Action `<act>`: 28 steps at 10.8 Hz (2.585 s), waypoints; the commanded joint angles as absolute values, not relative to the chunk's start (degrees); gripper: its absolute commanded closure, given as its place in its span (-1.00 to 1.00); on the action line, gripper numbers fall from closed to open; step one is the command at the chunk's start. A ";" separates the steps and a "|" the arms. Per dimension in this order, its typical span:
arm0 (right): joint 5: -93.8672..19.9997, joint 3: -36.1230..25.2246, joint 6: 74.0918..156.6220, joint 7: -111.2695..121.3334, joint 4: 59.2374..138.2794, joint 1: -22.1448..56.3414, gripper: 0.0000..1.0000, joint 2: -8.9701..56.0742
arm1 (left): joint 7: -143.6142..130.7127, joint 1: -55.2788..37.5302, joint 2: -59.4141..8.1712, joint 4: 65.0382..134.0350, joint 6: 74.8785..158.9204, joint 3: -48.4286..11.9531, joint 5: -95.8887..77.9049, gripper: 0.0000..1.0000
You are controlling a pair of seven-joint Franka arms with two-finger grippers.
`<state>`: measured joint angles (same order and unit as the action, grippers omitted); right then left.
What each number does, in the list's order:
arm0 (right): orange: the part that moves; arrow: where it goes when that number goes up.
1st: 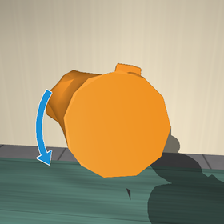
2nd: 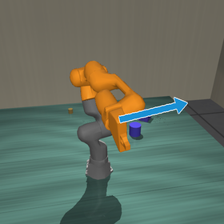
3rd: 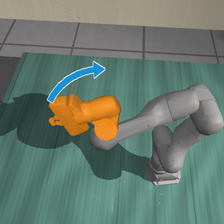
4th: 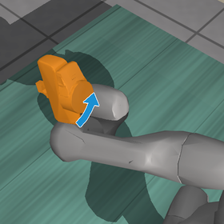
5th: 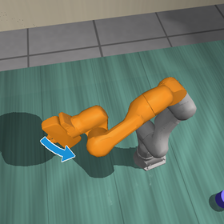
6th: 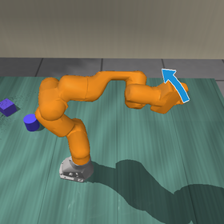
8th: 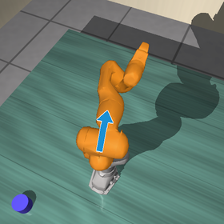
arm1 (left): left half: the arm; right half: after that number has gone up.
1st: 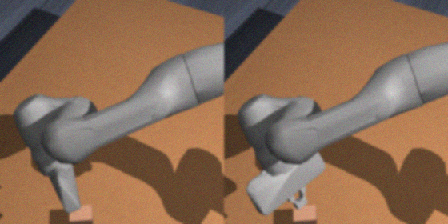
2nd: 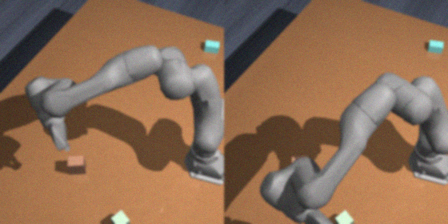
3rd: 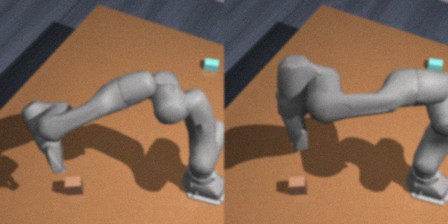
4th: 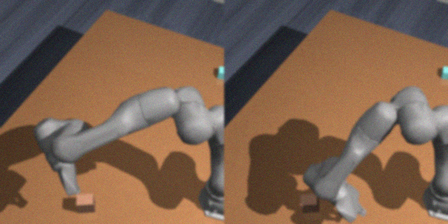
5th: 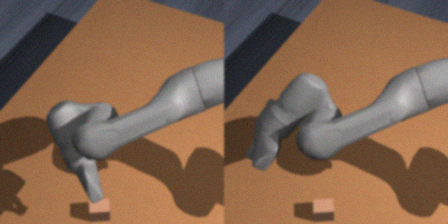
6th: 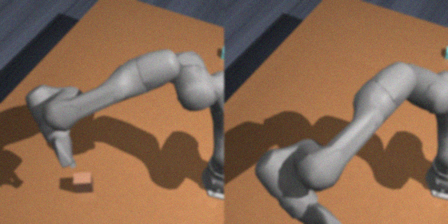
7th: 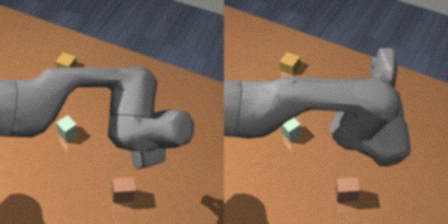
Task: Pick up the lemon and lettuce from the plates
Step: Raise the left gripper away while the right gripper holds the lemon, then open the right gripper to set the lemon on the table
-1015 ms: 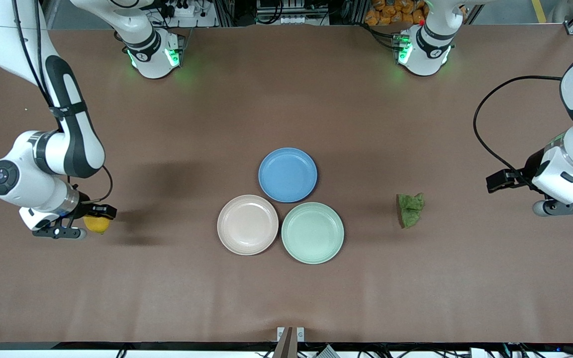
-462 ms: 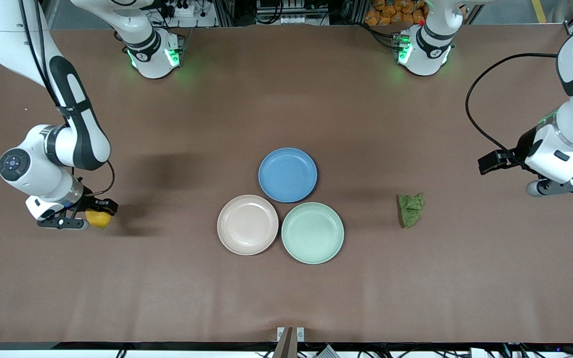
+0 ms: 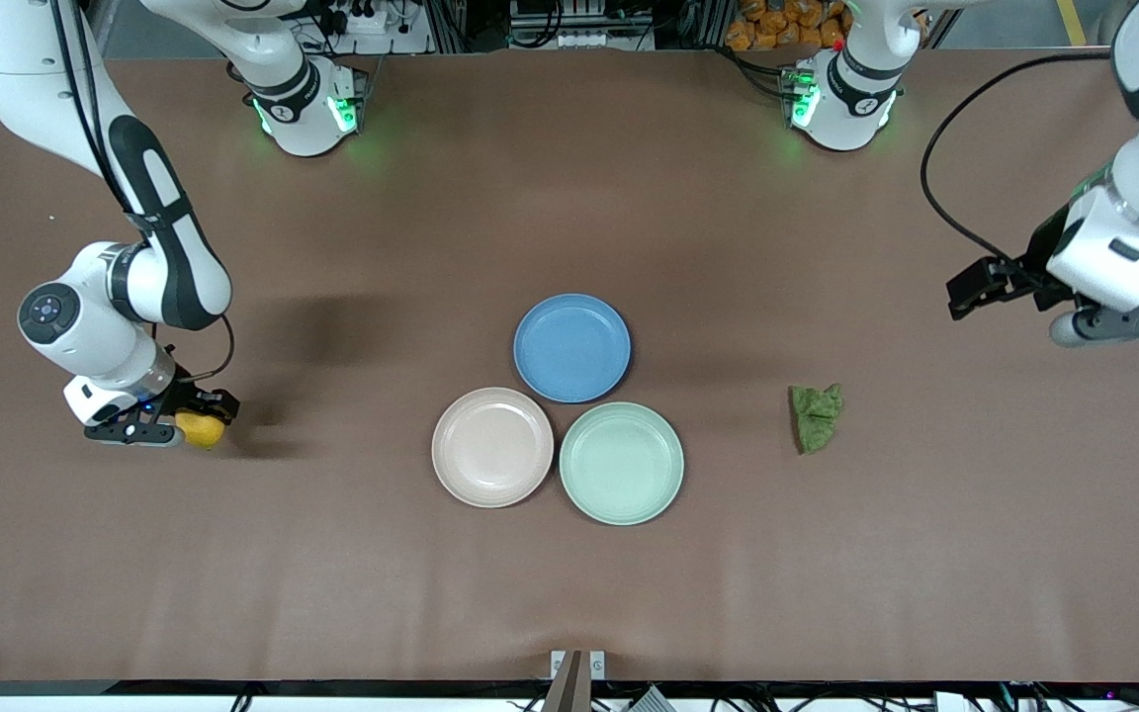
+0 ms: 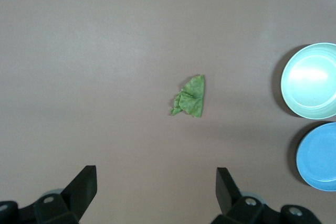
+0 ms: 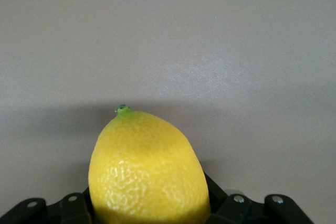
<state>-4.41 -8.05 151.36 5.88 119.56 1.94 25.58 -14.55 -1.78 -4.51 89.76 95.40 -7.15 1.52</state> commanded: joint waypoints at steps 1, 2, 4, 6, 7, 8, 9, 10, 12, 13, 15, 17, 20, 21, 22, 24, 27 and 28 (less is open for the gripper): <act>-4.39 -7.29 154.15 6.50 121.46 1.14 0.23 25.39 | -15.12 -0.27 0.08 93.51 95.54 -7.29 -0.87 -1.00; -4.39 -7.29 154.68 6.50 121.38 1.32 0.23 26.36 | -15.12 -0.18 1.65 95.26 95.54 -7.29 -1.84 -1.00; -4.39 -7.21 155.13 6.33 121.29 1.49 -0.01 27.15 | -14.33 -0.26 4.21 98.16 95.97 -7.29 -2.20 -1.00; -4.57 -6.77 155.04 5.63 121.03 1.49 -0.73 27.33 | -12.04 -0.26 4.74 98.88 96.24 -7.29 -2.11 -1.00; -5.27 -6.42 154.52 5.71 120.85 1.41 -1.00 27.33 | -11.95 -0.35 4.92 98.88 96.24 -7.38 -2.11 -1.00; -5.27 -6.42 154.25 5.80 120.50 1.49 -1.00 27.07 | -11.95 -0.35 5.01 98.88 96.24 -7.38 -2.11 -1.00; -5.27 -6.42 153.12 6.06 119.80 1.06 -1.00 26.64 | -11.69 -0.35 5.10 98.79 96.24 -7.38 -1.85 -1.00; -5.27 -6.42 149.54 5.89 118.23 1.14 -1.00 26.20 | -10.56 -0.35 4.92 98.53 96.33 -7.38 -1.85 -1.00; -5.27 -6.50 143.55 5.98 115.15 0.97 -1.00 25.58 | -10.11 -0.35 4.66 98.61 96.50 -7.38 -1.76 -1.00; -5.27 -6.50 141.87 5.98 114.09 0.88 -1.00 25.14 | -8.19 -0.44 4.31 98.44 96.76 -7.30 -1.58 -1.00; -5.27 -6.59 137.40 6.06 110.59 0.44 -1.00 25.05 | -6.16 -0.35 4.31 98.44 96.77 -7.29 -1.58 -1.00; -5.27 -6.68 130.29 5.71 106.63 0.44 -1.00 24.79 | -6.15 -0.44 4.48 98.35 96.77 -7.38 -1.50 -1.00; -5.27 -6.85 127.72 5.45 106.52 0.44 -1.00 21.63 | -6.33 -0.35 5.01 98.17 96.42 -7.21 -1.32 -1.00; -5.19 -6.86 126.23 4.84 106.44 0.44 -1.00 20.40 | -6.42 -0.35 5.01 98.17 96.33 -7.21 -1.32 -1.00; -5.10 -6.86 124.30 4.49 106.26 0.53 -1.00 19.26 | -6.59 -0.35 5.01 98.09 96.33 -7.21 -1.23 -1.00; -4.84 -6.94 120.17 4.04 105.65 0.44 -1.00 16.98 | -6.50 -0.44 4.83 97.04 96.15 -7.29 0.52 -1.00; -4.48 -6.94 115.24 2.90 105.38 0.44 -1.00 12.93 | -6.50 -0.44 4.49 95.64 96.15 -7.29 0.44 -1.00; -4.05 -7.03 113.66 2.81 105.21 0.44 -1.00 11.53 | -6.50 -0.44 4.40 95.36 96.15 -7.29 0.53 -1.00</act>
